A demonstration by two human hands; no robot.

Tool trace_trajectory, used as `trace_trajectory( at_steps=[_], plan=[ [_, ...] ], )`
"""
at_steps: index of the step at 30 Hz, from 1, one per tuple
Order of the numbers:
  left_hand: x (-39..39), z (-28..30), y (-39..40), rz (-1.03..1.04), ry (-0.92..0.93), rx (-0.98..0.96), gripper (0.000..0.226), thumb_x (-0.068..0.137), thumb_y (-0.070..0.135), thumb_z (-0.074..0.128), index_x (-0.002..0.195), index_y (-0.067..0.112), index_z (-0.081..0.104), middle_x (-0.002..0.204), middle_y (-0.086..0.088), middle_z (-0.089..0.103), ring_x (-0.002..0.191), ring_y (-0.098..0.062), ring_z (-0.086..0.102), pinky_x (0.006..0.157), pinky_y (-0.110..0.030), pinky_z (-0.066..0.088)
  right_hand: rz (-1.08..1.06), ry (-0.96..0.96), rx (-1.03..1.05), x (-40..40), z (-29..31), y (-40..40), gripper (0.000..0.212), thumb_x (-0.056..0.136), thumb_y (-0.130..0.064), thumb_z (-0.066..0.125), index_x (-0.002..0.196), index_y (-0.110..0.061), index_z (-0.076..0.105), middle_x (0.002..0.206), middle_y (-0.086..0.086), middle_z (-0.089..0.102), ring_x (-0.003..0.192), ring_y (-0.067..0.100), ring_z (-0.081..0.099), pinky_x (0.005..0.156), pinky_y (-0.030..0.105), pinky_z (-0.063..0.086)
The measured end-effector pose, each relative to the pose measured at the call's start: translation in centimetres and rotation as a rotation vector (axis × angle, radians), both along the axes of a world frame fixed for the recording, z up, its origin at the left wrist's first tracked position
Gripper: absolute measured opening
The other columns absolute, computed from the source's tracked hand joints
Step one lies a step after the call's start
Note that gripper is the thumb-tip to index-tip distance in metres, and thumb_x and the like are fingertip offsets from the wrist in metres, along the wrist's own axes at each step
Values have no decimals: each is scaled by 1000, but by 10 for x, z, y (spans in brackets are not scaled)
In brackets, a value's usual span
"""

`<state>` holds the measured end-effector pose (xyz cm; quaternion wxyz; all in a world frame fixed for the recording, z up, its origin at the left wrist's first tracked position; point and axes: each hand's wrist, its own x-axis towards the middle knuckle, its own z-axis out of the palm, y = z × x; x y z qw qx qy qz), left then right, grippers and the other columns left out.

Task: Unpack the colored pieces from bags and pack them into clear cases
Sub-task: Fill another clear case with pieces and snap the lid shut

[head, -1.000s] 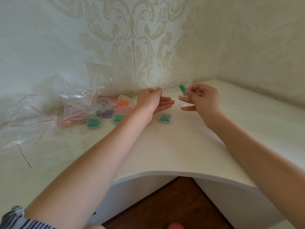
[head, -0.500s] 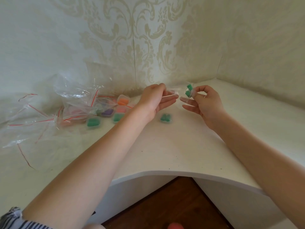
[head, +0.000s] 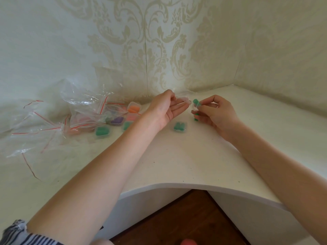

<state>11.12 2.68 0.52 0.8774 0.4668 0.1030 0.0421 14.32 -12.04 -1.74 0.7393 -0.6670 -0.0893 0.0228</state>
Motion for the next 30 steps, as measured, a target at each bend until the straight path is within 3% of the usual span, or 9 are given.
trace_trajectory(
  at_steps=[4, 7, 11, 15, 19, 22, 25, 28, 30],
  plan=[
    [7, 0, 3, 117, -3, 79, 17, 89, -1, 32, 80, 4, 45, 106, -28, 64, 83, -29, 68, 67, -30, 60, -38, 12, -57, 3, 0, -3, 17, 84, 6, 63, 77, -5, 53, 80, 15, 68, 66, 20, 66, 66, 27, 58],
    [13, -1, 13, 304, -72, 196, 18, 91, 2, 35, 76, 8, 40, 97, -24, 61, 78, -29, 66, 69, -34, 60, -43, 26, -32, 3, 3, -4, 17, 85, 7, 59, 75, -5, 52, 83, 17, 67, 68, 20, 65, 62, 24, 56],
    [11, -6, 29, 620, -152, 674, 20, 88, 7, 48, 71, 14, 39, 78, -12, 58, 67, -27, 67, 70, -45, 58, -80, 33, 52, 4, 9, -7, 17, 87, 5, 57, 76, -7, 52, 86, 17, 66, 70, 17, 65, 63, 21, 56],
    [1, -6, 36, 870, -228, 1116, 21, 79, 2, 57, 89, 10, 39, 84, -5, 50, 67, -19, 52, 51, -19, 37, -98, 38, 69, 4, 9, -9, 17, 88, 5, 55, 77, -7, 51, 85, 16, 65, 70, 18, 64, 65, 22, 57],
    [1, -12, 38, 1096, -125, 1435, 36, 68, -11, 51, 98, 9, 52, 105, -8, 49, 92, -25, 45, 69, -28, 30, -29, 74, 114, 1, 12, -7, 15, 89, 5, 54, 79, -6, 52, 84, 15, 66, 69, 16, 65, 62, 20, 56],
    [-2, -9, 38, 1086, -254, 1532, 38, 63, -14, 45, 75, 18, 63, 95, 2, 57, 99, -22, 46, 81, -26, 23, 55, 159, 263, -1, 15, -9, 20, 90, 5, 53, 73, -7, 51, 84, 13, 66, 70, 14, 66, 64, 19, 55],
    [0, -4, 21, 824, -490, 1283, 34, 71, -10, 43, 74, 16, 64, 80, 6, 64, 83, -10, 55, 76, -14, 36, 125, 143, 314, -5, 18, -6, 25, 90, 6, 52, 70, -9, 48, 83, 12, 66, 70, 12, 66, 63, 17, 54],
    [-6, 10, -9, 221, -226, 543, 18, 93, 10, 46, 103, 7, 61, 98, -7, 67, 86, -18, 67, 80, -26, 54, 192, 5, 337, -10, 21, -3, 25, 89, 7, 53, 71, -10, 49, 78, 9, 67, 70, 14, 66, 63, 19, 53],
    [-9, 13, -18, -121, -10, 208, 41, 100, 34, 40, 112, 0, 57, 99, -14, 66, 77, -22, 67, 78, -33, 56, 223, -126, 259, -13, 21, -2, 22, 88, 7, 56, 73, -9, 52, 77, 9, 67, 70, 17, 66, 66, 23, 55]
  ],
)
